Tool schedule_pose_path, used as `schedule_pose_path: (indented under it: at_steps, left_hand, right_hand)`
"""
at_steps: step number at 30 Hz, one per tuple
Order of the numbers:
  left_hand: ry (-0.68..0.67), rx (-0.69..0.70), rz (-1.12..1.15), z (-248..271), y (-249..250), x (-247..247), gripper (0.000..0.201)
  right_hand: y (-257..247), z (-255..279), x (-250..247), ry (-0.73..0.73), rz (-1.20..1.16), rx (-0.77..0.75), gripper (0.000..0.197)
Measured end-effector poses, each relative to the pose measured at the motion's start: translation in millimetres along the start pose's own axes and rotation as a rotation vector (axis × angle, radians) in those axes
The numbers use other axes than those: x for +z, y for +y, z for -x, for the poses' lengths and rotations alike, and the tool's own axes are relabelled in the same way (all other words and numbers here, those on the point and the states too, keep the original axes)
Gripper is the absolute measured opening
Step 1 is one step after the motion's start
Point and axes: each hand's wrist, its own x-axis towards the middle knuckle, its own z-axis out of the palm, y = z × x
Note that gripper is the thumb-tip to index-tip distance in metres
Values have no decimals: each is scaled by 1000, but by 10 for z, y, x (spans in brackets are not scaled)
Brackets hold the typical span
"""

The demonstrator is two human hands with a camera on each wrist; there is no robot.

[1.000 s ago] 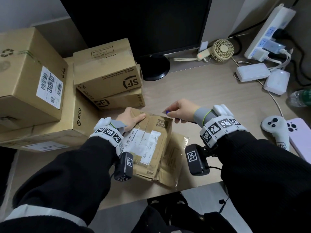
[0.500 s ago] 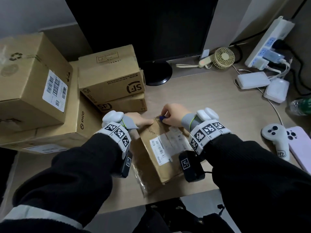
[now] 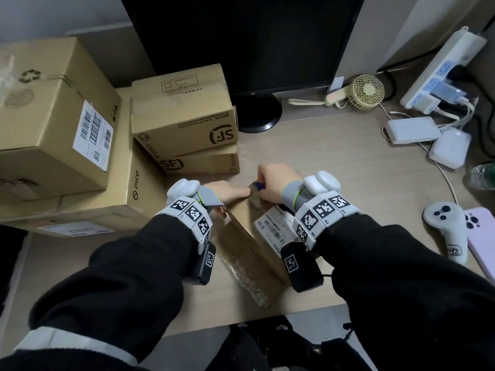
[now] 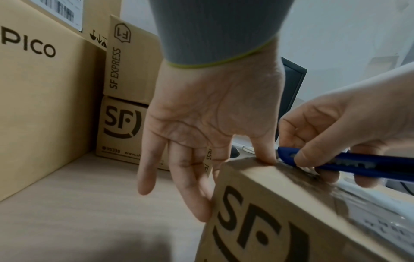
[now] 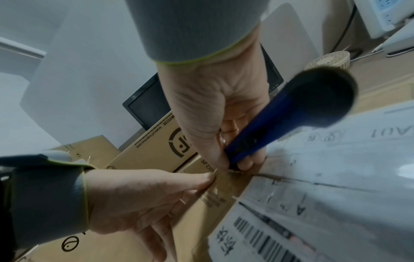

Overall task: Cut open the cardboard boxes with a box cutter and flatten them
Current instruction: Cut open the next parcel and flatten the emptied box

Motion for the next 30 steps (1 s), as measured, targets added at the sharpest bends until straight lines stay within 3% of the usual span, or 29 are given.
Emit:
schedule_pose_path:
  at_steps: [7, 9, 14, 17, 24, 30]
  left_hand:
    - [-17, -8, 30, 86, 22, 20, 54]
    - [-7, 7, 45, 85, -4, 13, 54]
    - [-40, -2, 145, 108, 22, 49, 32]
    - [-16, 10, 144, 158, 48, 51, 44]
    - [19, 3, 75, 129, 21, 53, 55]
    - [166, 15, -8, 42, 29, 41, 53]
  right_hand:
    - [-14, 17, 51, -37, -3, -5, 12]
    - [8, 36, 57, -62, -11, 5, 18]
    - [45, 110, 36, -131, 3, 42, 25]
    - [70, 175, 3, -169, 16, 57, 10]
    - [219, 412, 1, -162, 6, 45, 15]
    - [344, 571, 41, -173, 3, 68, 16]
